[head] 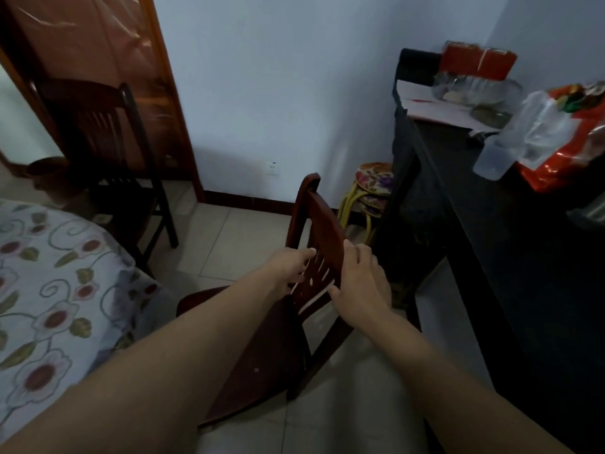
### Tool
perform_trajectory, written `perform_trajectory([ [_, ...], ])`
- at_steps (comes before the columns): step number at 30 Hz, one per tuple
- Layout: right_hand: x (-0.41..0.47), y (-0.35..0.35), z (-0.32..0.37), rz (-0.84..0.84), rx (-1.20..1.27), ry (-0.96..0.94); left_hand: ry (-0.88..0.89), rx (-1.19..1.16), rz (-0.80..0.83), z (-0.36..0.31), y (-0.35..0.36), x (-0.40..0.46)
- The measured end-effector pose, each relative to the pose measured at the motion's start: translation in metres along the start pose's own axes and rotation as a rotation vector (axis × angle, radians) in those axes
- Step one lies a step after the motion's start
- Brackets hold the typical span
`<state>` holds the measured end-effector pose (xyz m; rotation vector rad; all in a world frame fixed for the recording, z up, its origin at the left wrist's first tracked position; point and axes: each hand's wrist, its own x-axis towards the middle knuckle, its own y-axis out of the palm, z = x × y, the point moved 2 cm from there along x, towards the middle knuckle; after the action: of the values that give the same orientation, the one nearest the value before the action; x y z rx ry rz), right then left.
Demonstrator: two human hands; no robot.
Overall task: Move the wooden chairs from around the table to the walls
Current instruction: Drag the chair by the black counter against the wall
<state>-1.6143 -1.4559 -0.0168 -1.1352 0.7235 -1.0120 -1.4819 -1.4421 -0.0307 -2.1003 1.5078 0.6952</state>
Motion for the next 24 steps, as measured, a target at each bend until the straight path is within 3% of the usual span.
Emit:
perform_trajectory([
  [17, 0.120, 0.070, -0.039, 0.220, 0.168, 0.235, -0.091, -0.045, 0.042, -0.054, 0.038, 0.168],
  [24, 0.129, 0.074, -0.048, 0.205, 0.386, 0.200, -0.091, -0.080, 0.008, -0.055, 0.045, 0.193],
])
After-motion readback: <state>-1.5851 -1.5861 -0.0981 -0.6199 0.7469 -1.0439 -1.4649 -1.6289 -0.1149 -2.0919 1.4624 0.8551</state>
